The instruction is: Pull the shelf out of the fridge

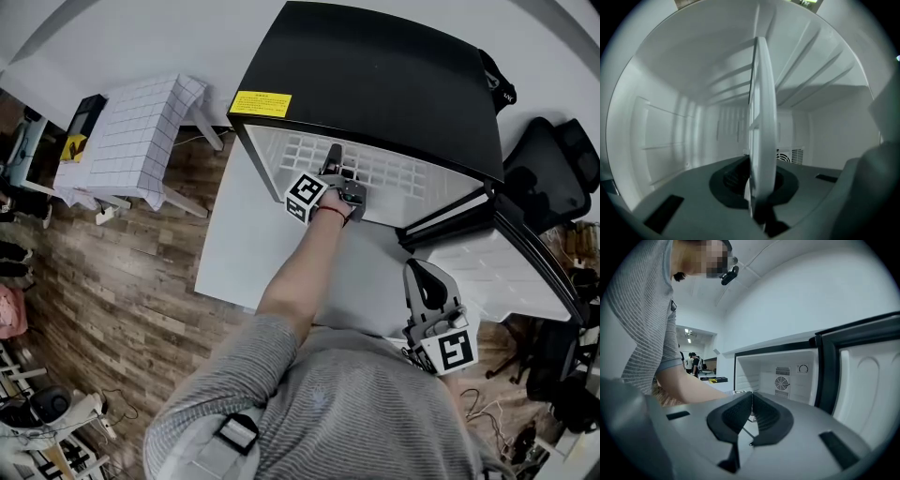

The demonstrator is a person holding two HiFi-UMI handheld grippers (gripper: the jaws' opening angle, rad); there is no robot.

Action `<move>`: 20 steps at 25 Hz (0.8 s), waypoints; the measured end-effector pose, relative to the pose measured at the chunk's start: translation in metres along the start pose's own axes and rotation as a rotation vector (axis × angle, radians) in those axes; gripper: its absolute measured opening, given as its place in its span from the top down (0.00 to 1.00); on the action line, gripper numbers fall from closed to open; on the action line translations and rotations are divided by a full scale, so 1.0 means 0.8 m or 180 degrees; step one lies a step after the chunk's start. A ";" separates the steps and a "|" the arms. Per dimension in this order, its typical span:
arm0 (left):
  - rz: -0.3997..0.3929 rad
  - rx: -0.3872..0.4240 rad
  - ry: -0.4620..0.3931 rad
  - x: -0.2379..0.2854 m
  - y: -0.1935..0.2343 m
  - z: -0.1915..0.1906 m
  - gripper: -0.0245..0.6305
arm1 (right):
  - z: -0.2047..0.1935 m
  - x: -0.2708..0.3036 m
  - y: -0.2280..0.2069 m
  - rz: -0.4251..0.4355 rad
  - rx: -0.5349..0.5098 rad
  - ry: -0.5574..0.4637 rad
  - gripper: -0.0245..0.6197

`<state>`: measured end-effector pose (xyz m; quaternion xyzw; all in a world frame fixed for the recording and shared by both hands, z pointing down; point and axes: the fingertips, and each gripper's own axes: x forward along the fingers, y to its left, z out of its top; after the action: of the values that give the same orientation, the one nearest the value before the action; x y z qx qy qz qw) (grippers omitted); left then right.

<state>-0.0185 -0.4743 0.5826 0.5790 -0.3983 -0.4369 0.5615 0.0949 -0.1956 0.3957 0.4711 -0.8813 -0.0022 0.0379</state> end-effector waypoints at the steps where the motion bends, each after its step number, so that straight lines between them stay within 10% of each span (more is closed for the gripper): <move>1: 0.0003 -0.0011 -0.0009 0.000 0.000 0.000 0.91 | 0.004 0.001 0.000 0.0004 -0.0036 -0.0064 0.94; 20: 0.0007 -0.0039 0.0026 -0.010 -0.001 -0.001 0.91 | 0.004 -0.006 0.010 -0.0008 -0.0036 -0.0024 0.94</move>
<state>-0.0204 -0.4664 0.5819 0.5768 -0.3939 -0.4365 0.5671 0.0905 -0.1872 0.3925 0.4720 -0.8807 -0.0090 0.0372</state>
